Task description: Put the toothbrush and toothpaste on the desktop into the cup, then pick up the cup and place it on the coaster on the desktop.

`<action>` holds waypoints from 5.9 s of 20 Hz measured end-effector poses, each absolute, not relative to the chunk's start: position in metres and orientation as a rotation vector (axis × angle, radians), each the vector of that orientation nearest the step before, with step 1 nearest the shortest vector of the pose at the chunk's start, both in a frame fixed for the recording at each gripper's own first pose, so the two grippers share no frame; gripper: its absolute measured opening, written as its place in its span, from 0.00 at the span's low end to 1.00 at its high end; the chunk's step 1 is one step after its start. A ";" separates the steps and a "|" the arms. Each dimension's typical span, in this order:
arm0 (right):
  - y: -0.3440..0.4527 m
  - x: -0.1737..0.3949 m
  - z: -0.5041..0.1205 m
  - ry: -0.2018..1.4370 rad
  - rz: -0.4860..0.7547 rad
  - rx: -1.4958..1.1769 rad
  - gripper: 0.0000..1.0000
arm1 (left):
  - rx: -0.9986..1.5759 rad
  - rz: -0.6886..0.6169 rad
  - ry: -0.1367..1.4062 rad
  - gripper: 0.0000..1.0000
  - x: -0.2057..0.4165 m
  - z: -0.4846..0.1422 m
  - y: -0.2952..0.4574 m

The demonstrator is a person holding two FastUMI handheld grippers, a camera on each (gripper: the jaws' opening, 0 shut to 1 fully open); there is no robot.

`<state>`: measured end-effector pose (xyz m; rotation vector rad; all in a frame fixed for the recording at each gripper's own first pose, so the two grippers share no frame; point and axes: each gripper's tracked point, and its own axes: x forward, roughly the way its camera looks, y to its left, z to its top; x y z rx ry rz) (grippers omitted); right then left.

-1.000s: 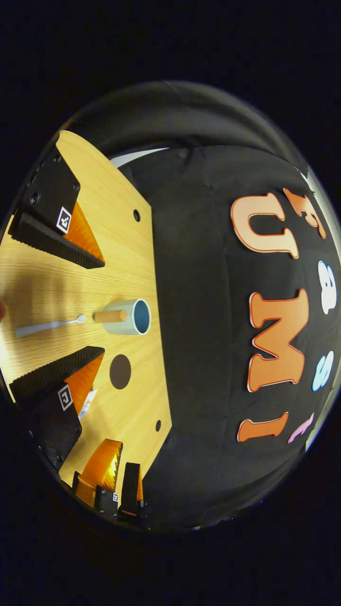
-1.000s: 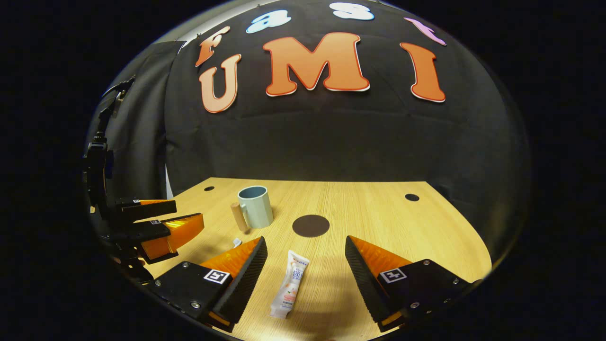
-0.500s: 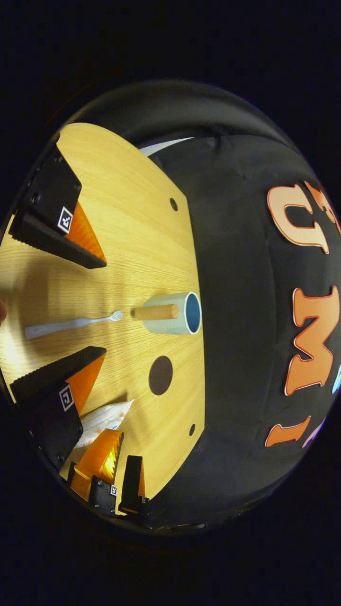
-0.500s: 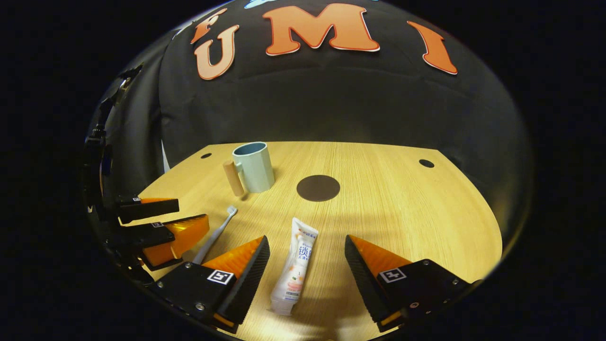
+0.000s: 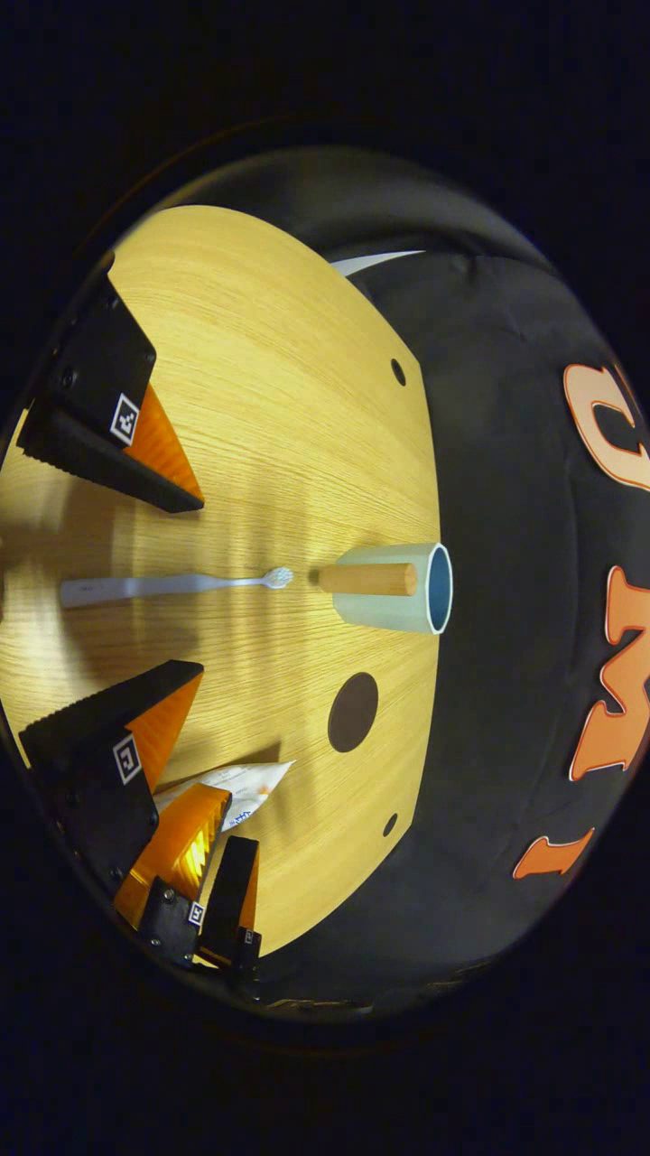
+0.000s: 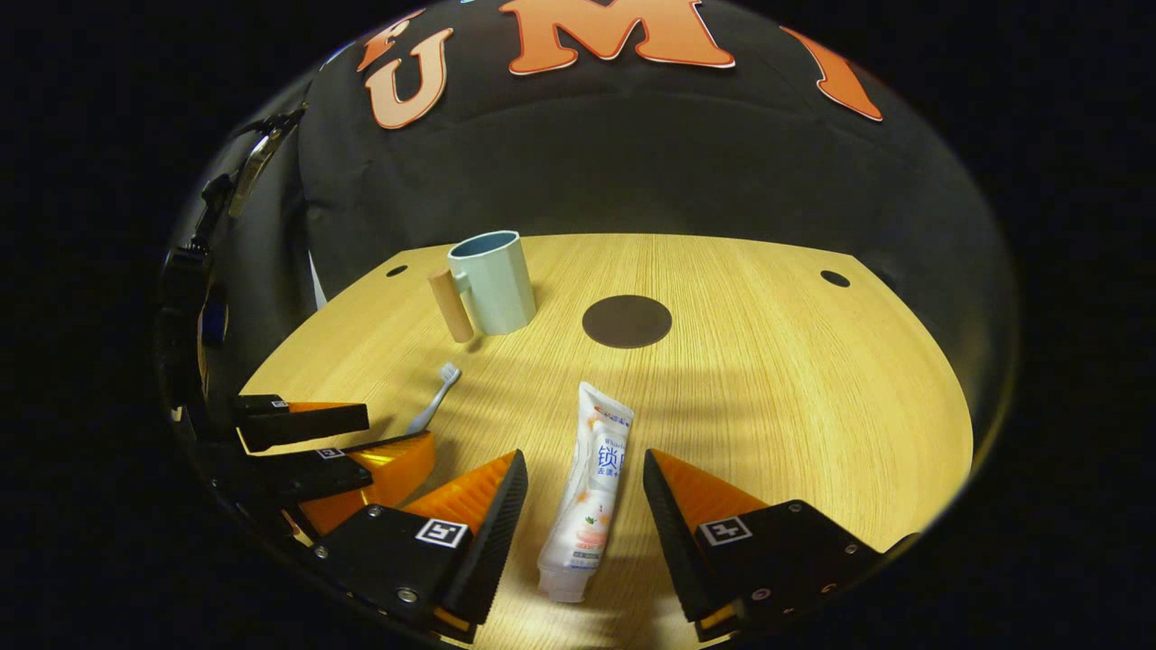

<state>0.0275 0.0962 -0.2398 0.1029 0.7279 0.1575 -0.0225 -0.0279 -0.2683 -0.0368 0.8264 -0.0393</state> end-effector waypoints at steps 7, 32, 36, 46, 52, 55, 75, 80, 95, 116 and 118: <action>0.100 0.026 -0.256 0.776 0.170 0.139 0.49 | -0.033 -0.013 0.858 0.60 -0.020 -0.273 -0.027; 0.095 0.042 -0.206 0.576 0.210 0.216 0.12 | -0.065 -0.042 0.672 0.07 0.002 -0.262 -0.013; 0.094 0.043 -0.178 0.509 0.221 0.215 0.12 | -0.055 -0.050 0.565 0.07 0.012 -0.250 0.003; 0.075 0.039 -0.147 0.393 0.225 0.196 0.12 | -0.027 -0.056 0.351 0.07 0.023 -0.208 0.027; 0.069 0.051 -0.127 0.344 0.224 0.181 0.12 | -0.064 -0.041 0.261 0.07 0.048 -0.181 0.027; 0.069 0.061 -0.117 0.319 0.226 0.180 0.12 | -0.070 -0.043 0.218 0.07 0.058 -0.169 0.026; 0.013 0.118 -0.122 0.286 0.116 0.132 0.12 | -0.029 -0.099 0.070 0.07 0.139 -0.150 0.021; 0.015 0.132 -0.125 0.290 0.112 0.131 0.12 | -0.008 -0.098 0.087 0.07 0.144 -0.162 0.025; 0.050 0.168 -0.099 0.230 0.162 0.155 0.12 | -0.041 -0.116 0.219 0.07 0.135 -0.199 0.028; 0.090 0.195 -0.077 0.189 0.206 0.142 0.12 | -0.042 -0.255 0.224 0.98 0.108 -0.185 0.021; 0.095 0.199 -0.072 0.173 0.213 0.143 0.12 | -0.035 -0.234 0.207 0.98 0.110 -0.180 0.027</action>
